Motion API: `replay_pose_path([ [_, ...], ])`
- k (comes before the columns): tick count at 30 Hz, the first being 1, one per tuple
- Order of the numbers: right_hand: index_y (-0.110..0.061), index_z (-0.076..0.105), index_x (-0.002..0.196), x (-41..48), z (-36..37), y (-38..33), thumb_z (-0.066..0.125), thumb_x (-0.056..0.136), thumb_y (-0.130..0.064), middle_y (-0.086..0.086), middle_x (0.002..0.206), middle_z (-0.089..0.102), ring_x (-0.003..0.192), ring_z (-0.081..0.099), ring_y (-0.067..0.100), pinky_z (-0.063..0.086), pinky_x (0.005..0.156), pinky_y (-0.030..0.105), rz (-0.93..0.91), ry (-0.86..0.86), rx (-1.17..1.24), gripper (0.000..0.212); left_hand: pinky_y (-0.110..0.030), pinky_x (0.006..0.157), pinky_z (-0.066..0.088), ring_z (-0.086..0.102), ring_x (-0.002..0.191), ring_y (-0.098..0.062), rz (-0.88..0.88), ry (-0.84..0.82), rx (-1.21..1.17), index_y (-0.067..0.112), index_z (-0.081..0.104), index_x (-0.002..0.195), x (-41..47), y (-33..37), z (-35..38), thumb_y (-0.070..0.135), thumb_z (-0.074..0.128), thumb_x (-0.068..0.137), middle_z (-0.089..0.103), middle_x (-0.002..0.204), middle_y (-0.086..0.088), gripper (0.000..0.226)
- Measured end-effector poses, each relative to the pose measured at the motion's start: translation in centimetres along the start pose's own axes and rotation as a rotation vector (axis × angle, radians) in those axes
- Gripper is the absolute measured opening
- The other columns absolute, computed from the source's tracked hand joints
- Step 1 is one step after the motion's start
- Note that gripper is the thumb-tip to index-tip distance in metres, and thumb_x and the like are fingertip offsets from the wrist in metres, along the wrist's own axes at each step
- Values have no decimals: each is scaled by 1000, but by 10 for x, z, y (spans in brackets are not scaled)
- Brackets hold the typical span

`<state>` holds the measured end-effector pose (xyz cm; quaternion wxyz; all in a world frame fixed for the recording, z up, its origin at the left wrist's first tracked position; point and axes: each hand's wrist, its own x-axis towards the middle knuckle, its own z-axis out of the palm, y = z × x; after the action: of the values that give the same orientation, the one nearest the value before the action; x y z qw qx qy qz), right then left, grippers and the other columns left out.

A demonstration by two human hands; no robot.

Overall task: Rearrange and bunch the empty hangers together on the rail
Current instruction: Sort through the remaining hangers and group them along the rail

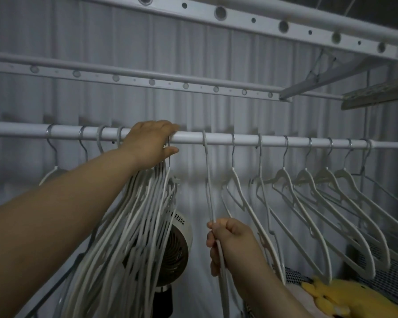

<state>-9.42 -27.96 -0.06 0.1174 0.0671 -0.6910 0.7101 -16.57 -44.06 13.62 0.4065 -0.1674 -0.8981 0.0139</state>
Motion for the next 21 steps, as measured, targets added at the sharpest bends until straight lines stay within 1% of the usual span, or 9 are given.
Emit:
replay_pose_path([
  [2,-9,55,68,-2,-2,-1,45,93,-9,-4,40,52,34,40,10,40,48,31,8,-38,26,27,-34,103,28,43,124,-25,-9,-19,29,20,36,138,2,2,1,35,51,90,49,135,-4,53],
  [4,-7,53,76,-4,-3,-4,40,94,-6,-5,38,51,27,39,8,41,39,26,9,-86,76,22,-35,102,30,45,121,-26,-25,-22,49,20,38,137,3,2,1,34,52,90,52,132,-6,51],
  [6,-7,51,82,-5,-5,-6,35,95,-3,-6,37,50,25,37,8,40,34,23,4,-119,103,21,-36,100,31,45,120,-27,-38,-21,78,20,39,136,3,2,2,32,53,89,52,130,-7,50],
  [10,-10,52,79,-5,-7,-5,36,95,-4,-6,37,47,27,38,8,42,33,23,12,-125,130,24,-36,102,29,44,123,-27,-74,-34,103,19,36,138,1,1,-1,30,55,88,49,134,-7,55],
  [14,-9,54,80,-4,-12,-4,38,95,-4,-5,39,46,26,38,7,42,29,21,30,-130,201,23,-35,104,27,40,128,-27,-110,-51,110,18,32,141,-5,0,-6,29,56,88,44,141,-6,59],
  [18,-5,53,73,-5,-18,-7,40,94,-3,-3,35,42,23,34,7,41,27,20,28,-134,226,25,-36,103,30,41,126,-28,-144,-62,139,19,34,138,-10,-6,-10,30,57,87,46,139,-7,57],
  [21,-3,51,69,-6,-18,-10,41,93,1,2,39,39,21,31,8,40,26,20,46,-105,228,27,-35,102,30,42,125,-28,-149,-64,130,20,36,137,-14,-16,-14,30,58,87,47,137,-7,56],
])
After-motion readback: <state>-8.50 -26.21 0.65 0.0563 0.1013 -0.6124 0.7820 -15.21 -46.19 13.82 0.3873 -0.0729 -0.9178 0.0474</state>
